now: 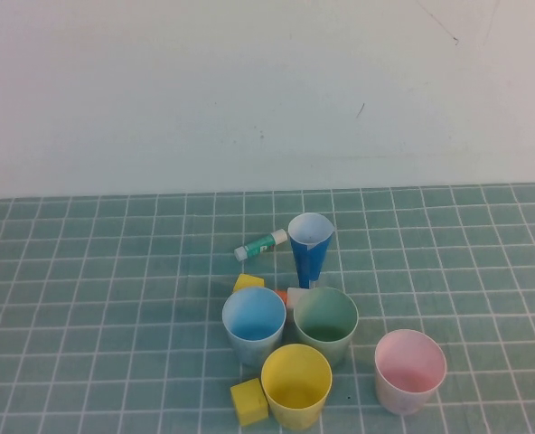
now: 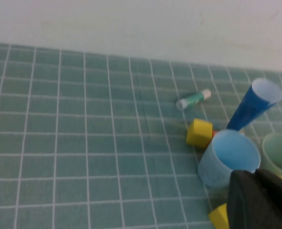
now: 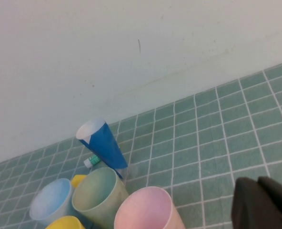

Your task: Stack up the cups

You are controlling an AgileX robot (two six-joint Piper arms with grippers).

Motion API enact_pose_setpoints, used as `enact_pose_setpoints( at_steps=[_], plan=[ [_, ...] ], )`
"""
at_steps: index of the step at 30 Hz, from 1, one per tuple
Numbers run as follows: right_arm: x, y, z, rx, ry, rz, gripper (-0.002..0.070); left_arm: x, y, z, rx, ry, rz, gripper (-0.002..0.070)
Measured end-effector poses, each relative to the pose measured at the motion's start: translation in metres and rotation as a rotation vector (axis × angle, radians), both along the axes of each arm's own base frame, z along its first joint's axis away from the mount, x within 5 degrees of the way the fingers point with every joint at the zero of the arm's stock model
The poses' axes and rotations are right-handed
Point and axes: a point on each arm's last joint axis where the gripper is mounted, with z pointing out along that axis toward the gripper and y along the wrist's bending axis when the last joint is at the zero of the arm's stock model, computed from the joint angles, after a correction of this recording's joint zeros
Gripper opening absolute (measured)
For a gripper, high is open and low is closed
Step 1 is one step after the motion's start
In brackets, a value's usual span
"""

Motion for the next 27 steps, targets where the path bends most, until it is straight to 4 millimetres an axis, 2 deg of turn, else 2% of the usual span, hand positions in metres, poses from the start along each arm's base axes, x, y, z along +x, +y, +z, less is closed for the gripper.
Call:
enact_pose_setpoints(
  at_steps=[5, 9, 13, 21, 27],
  plan=[
    [-0.001, 0.001, -0.001, -0.003, 0.015, 0.013, -0.0002, 0.043, 0.002, 0.004, 0.1, 0.118, -0.119, -0.0002],
    [-0.001, 0.001, -0.001, -0.003, 0.016, 0.014, -0.0002, 0.073, -0.007, 0.005, 0.138, 0.183, -0.221, -0.0002],
    [-0.001, 0.001, -0.001, -0.003, 0.016, 0.014, -0.0002, 0.097, -0.029, 0.003, 0.219, 0.245, -0.345, -0.0002],
    [-0.001, 0.001, -0.002, -0.004, 0.018, 0.016, -0.0002, 0.142, -0.079, -0.023, 0.337, 0.408, -0.481, -0.0002],
    [-0.001, 0.001, -0.002, -0.004, 0.019, 0.017, -0.0002, 0.177, -0.12, -0.037, 0.442, 0.469, -0.545, -0.0002]
  ],
)
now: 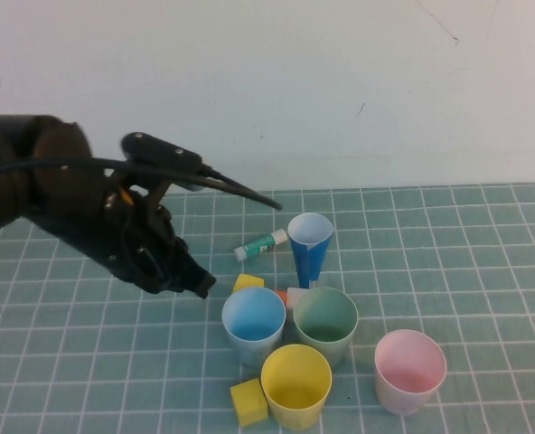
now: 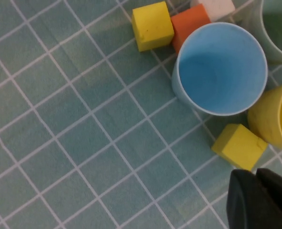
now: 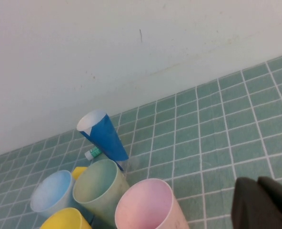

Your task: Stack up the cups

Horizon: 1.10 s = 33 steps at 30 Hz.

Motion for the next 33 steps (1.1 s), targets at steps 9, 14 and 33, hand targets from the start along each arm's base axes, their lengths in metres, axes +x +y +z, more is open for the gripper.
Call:
enact_pose_setpoints(
  at_steps=[9, 14, 33],
  plan=[
    [0.0, 0.0, 0.0, -0.003, -0.001, 0.001, -0.0002, 0.057, -0.033, -0.036, 0.099, 0.148, 0.005, 0.0143],
    [0.0, 0.0, 0.0, -0.005, 0.0, 0.003, -0.0002, 0.079, -0.043, -0.068, 0.119, 0.215, 0.039, 0.0394],
    [0.0, 0.0, 0.0, -0.017, -0.001, 0.008, -0.0002, 0.099, -0.057, -0.14, 0.113, 0.317, 0.101, 0.0045]
  ],
)
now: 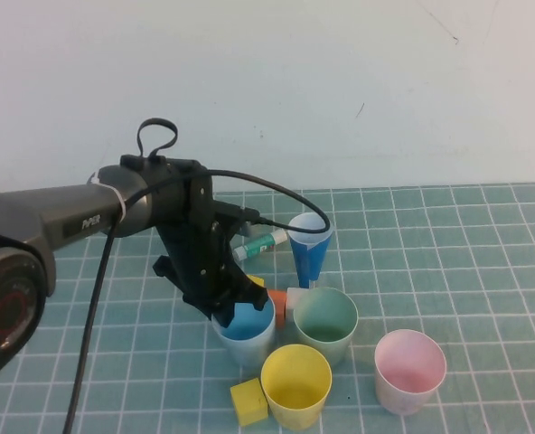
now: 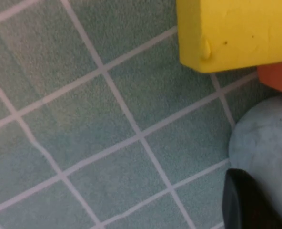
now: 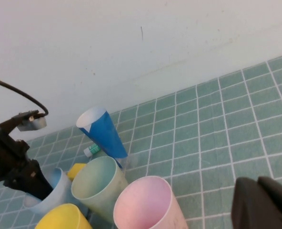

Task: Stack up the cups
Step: Pick up the blue cup, then place the blue cup on the yellow cup

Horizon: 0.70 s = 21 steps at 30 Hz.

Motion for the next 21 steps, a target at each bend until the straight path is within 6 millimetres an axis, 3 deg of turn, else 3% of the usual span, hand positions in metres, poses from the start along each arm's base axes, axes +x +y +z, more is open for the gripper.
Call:
enact_pose_setpoints(
  at_steps=[4, 8, 12, 15, 21],
  plan=[
    [0.0, 0.0, 0.0, 0.0, 0.0, 0.0, -0.0002, 0.0, 0.004, 0.022, 0.011, -0.063, -0.016, 0.001],
    [0.0, 0.0, 0.0, 0.0, 0.0, 0.0, -0.0002, -0.006, 0.009, 0.066, -0.01, -0.157, -0.025, 0.0006],
    [0.0, 0.0, 0.0, -0.002, 0.0, 0.0, -0.0002, -0.022, 0.016, 0.113, -0.035, -0.209, -0.041, 0.0006],
    [0.0, 0.0, 0.0, -0.004, -0.001, 0.001, -0.0002, -0.04, 0.019, 0.137, -0.032, -0.194, -0.075, 0.0006],
    [0.0, 0.0, 0.0, -0.006, -0.001, 0.001, -0.0002, -0.073, -0.008, 0.151, -0.023, -0.154, -0.197, 0.0006]
  ],
)
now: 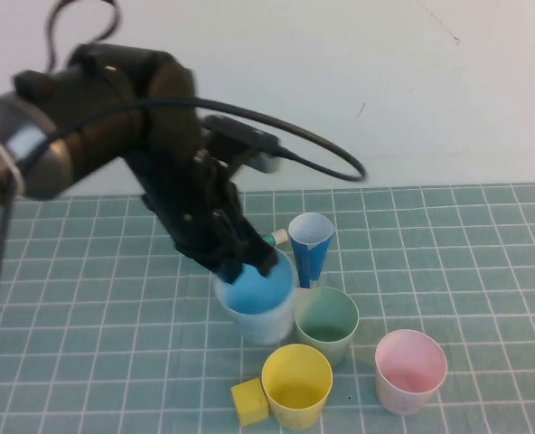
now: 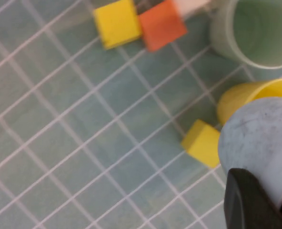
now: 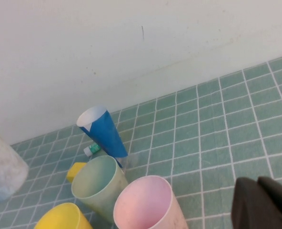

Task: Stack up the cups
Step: Place the blue cup on the yellow cup

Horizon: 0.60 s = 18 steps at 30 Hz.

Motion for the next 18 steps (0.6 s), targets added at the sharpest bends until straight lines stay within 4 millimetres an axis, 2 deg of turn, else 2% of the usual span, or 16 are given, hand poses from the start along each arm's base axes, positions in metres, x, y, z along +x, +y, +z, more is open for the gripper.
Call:
enact_pose_setpoints(
  at_steps=[3, 7, 10, 18],
  plan=[
    [0.0, 0.0, 0.0, 0.0, 0.0, 0.0, -0.0002, -0.012, -0.022, -0.004, -0.004, -0.003, -0.071, 0.0006],
    [0.0, 0.0, 0.0, 0.0, 0.0, 0.0, -0.0002, -0.024, -0.048, -0.02, -0.001, 0.042, -0.135, 0.0006],
    [0.0, 0.0, 0.0, 0.002, 0.002, 0.002, -0.0002, -0.023, -0.053, -0.03, 0.011, 0.061, -0.141, 0.0006],
    [0.0, 0.0, 0.0, 0.0, 0.004, 0.004, -0.0002, -0.018, -0.054, -0.042, 0.048, 0.068, -0.127, 0.0006]
  ],
)
